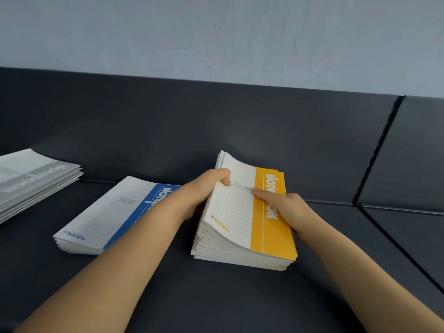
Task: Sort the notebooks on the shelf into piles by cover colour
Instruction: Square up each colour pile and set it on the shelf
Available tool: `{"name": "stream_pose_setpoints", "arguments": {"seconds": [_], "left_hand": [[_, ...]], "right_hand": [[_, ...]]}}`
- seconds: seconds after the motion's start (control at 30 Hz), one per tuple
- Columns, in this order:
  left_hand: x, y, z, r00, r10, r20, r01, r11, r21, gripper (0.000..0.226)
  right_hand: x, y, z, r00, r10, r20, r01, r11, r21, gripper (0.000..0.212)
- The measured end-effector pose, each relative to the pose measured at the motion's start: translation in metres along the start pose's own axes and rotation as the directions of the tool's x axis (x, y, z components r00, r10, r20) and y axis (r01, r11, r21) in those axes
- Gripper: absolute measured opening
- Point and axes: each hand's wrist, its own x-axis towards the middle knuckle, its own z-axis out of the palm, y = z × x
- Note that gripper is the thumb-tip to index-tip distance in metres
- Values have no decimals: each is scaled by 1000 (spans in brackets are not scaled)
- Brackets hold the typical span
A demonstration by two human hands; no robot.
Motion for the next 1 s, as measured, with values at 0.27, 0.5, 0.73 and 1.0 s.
{"name": "stream_pose_setpoints", "arguments": {"seconds": [0.27,0.5,0.73,1.0], "left_hand": [[-6,-2,4,992,-39,-122,39,999,-8,31],[-5,-3,14,993,-9,-121,-15,980,-196,25],[-1,-3,12,996,-58,-66,53,996,-78,29],[9,-18,-4,992,-97,-80,72,960,-270,37]], "right_hand": [[-5,-7,-10,999,49,23,-44,979,-199,38],[-7,-3,-17,996,83,-10,-84,993,-89,49],[-10,1,1,993,112,20,-114,989,100,61],[-13,3,11,990,98,102,-122,957,261,50]]}}
